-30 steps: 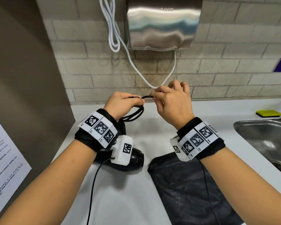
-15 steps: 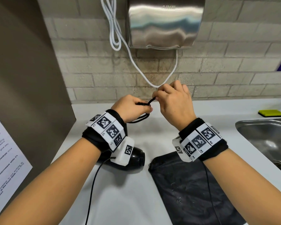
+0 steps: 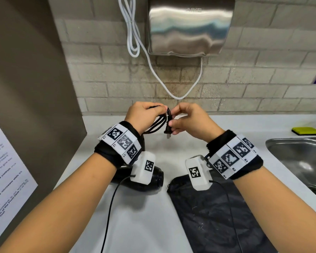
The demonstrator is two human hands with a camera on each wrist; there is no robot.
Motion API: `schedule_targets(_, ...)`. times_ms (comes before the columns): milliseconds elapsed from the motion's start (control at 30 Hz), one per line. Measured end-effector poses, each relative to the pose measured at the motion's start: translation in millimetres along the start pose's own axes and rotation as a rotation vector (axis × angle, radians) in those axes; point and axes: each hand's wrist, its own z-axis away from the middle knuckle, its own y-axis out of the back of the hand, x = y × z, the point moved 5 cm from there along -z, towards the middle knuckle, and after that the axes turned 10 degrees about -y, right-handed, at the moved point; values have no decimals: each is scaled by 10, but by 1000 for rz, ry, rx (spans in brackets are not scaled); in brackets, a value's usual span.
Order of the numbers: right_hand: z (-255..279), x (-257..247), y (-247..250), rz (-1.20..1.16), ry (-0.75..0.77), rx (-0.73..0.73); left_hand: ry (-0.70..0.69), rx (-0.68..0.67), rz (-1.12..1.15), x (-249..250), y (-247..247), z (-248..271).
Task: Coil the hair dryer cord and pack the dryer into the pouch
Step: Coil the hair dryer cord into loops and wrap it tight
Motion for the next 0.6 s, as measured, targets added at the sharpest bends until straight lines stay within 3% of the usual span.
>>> schedule_targets(133,-28,25,-76,-171,75,33,39,-16,68,91,19,59)
schedule_targets(267,-56,17,-70,5,226,216,80,-59,69,136,33,93)
schedule_targets(400,-64,44,-149,-34,282,134,116,-131,90,136,37,127)
schedule_targets(600,-24,39,-132,86,349,351,-12,-156,139,254,-29,193)
